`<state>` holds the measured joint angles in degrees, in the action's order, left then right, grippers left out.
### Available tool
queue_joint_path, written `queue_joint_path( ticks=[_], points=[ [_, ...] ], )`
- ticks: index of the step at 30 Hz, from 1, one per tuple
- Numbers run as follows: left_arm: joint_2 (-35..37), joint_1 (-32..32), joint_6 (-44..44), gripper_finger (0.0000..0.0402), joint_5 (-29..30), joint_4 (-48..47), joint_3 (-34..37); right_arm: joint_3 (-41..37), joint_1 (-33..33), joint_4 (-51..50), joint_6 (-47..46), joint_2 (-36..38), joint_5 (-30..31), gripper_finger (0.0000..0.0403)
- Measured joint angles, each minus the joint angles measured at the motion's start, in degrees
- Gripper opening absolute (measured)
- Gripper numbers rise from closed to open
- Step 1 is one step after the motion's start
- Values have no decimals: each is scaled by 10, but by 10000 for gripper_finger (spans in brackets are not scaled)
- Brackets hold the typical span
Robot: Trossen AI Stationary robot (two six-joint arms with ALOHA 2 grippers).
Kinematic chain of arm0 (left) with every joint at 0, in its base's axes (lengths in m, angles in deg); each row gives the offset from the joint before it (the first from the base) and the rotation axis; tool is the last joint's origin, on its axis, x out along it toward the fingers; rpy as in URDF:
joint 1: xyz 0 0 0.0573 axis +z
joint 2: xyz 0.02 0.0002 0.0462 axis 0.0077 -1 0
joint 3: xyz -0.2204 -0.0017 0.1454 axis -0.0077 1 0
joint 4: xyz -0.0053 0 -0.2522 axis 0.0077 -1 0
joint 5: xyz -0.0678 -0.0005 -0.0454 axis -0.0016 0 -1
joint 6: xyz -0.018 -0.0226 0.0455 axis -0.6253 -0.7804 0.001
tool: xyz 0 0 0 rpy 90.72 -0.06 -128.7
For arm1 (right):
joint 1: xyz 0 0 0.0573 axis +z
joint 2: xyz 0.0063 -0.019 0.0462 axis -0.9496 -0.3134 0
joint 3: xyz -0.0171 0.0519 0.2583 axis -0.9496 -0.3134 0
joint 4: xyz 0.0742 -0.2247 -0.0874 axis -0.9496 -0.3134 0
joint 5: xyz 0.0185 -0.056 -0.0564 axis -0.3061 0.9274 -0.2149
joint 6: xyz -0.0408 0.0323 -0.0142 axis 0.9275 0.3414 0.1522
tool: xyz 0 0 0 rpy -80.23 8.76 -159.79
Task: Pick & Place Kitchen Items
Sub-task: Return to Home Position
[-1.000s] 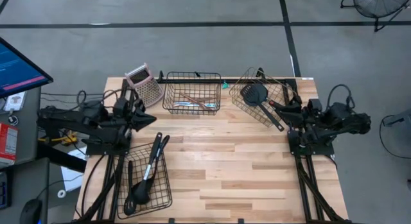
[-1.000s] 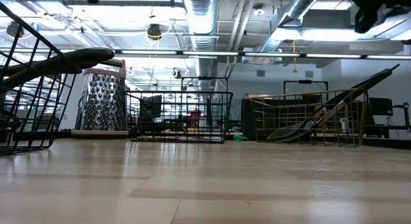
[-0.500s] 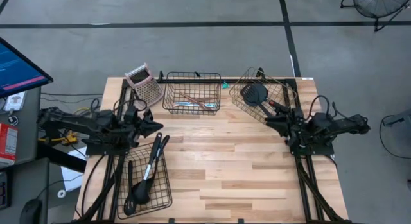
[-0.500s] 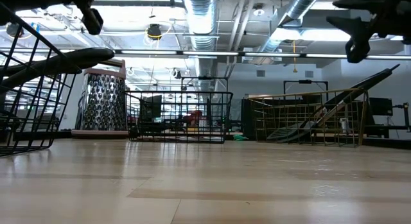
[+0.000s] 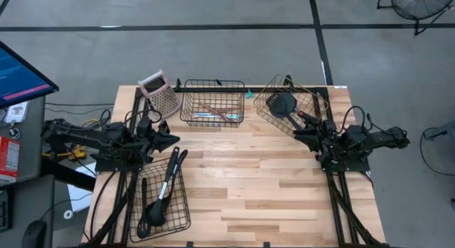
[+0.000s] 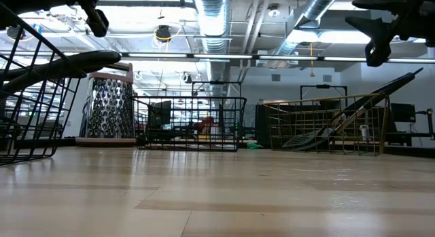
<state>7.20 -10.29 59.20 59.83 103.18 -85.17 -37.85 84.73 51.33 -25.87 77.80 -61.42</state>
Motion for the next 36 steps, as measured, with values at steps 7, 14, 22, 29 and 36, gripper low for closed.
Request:
queue_joint_path(
  ticks=[7, 14, 22, 29, 36],
  points=[
    [0, 0, 1, 2, 0, 0, 0, 0, 0, 0, 5, 0, 4, 127],
    [0, 0, 2, 2, 0, 0, 0, 0, 0, -1, 6, 0, 4, 127],
    [0, 0, 0, 2, -1, 0, 0, 0, 0, -1, 6, 0, 4, 127],
    [0, 0, 0, 2, -1, 0, 0, 0, 0, -1, 6, 0, 7, 127],
    [0, 0, 0, 2, -1, 0, 0, 1, 0, -1, 7, 0, 15, 127]
  ],
)
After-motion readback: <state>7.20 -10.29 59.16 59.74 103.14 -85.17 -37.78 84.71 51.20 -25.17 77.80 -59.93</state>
